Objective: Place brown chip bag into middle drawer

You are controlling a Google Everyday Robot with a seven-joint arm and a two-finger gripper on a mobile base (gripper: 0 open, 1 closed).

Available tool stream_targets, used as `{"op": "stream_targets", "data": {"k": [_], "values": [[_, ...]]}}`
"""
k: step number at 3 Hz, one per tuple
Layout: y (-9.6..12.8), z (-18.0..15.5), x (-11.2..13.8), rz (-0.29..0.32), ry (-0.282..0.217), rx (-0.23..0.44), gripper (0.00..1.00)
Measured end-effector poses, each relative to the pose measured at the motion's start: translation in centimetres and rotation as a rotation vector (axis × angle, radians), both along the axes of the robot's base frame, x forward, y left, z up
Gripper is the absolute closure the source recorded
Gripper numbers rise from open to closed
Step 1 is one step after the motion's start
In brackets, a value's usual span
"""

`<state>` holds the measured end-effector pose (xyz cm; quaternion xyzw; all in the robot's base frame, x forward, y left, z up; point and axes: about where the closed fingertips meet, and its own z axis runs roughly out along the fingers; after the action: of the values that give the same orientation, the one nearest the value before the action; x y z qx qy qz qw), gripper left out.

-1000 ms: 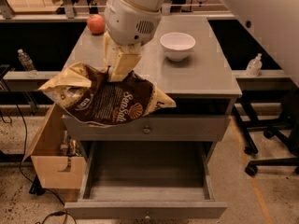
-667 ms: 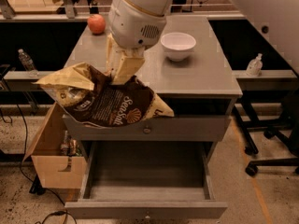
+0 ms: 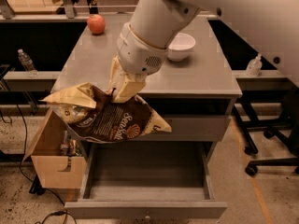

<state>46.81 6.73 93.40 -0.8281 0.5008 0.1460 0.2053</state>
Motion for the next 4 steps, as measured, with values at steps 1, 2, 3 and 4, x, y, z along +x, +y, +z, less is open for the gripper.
{"op": "stream_targets", "data": {"k": [1,2,3,4], "values": [[0.5,-2.7,0.5,-0.011,0.009,0.041,1.0],[2.3,-8.5,2.2,-0.05,0.002,0.117,1.0],[2.3,-8.9,2.1,-0.049,0.002,0.116,1.0],[1.7,-11.6,1.9,-0.047,-0.002,0.107,1.0]]}}
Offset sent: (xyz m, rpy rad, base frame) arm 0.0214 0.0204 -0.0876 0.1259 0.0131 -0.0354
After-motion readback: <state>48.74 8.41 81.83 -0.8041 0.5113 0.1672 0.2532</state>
